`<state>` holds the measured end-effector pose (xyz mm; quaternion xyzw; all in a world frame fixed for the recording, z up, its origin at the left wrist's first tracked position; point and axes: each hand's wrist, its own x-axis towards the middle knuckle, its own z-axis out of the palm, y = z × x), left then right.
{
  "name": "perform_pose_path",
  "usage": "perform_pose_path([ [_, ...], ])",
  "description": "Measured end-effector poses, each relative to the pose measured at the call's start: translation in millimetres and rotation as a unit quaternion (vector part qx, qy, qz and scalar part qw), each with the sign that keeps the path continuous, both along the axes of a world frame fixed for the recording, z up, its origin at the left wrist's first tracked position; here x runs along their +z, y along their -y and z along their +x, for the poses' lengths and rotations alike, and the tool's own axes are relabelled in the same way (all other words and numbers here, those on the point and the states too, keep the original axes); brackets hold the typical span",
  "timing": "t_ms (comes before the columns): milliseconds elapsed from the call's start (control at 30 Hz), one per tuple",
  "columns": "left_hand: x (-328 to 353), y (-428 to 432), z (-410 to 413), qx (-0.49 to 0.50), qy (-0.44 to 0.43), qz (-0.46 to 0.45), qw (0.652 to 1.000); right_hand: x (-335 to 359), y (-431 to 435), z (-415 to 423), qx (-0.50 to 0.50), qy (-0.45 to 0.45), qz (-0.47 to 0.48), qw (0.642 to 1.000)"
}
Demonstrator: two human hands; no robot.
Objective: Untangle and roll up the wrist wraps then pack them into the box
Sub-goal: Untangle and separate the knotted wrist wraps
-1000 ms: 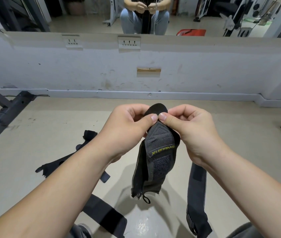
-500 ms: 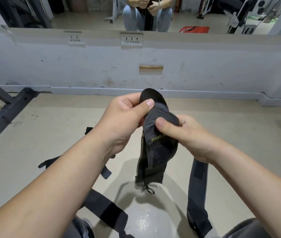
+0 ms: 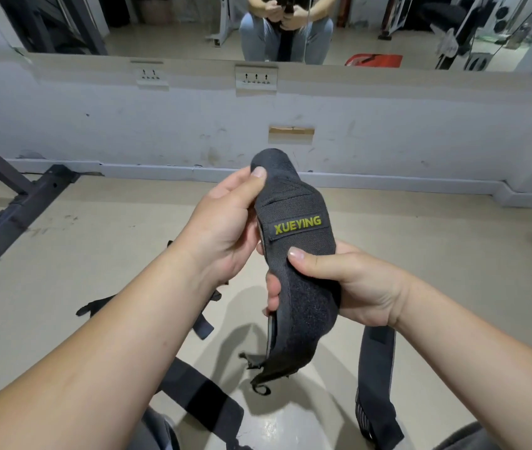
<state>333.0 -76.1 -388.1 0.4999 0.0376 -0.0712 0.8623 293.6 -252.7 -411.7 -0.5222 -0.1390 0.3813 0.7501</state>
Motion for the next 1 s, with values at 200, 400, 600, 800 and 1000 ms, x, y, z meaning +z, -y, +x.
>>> perform_pose_path([
  [200, -29, 19, -34, -0.255, -0.121, 0.046, 0.958, 6, 9, 15, -0.268, -0.062, -0.017, 0.961],
  [400, -56, 34, -61, -0.337, -0.089, 0.265, 0.899, 6, 46, 36, -0.363, -0.048, -0.048, 0.929],
  [600, -77, 49, -67, -0.358, -0.083, 0.321, 0.873, -20, 79, 48, -0.456, -0.071, -0.108, 0.881],
  [800, -122, 60, -74, -0.389, -0.093, 0.394, 0.827, -69, 115, 65, -0.496, -0.119, -0.266, 0.818],
  [1000, -197, 90, -55, -0.347, -0.174, 0.349, 0.853, -109, 135, 88, -0.391, -0.153, -0.315, 0.851],
])
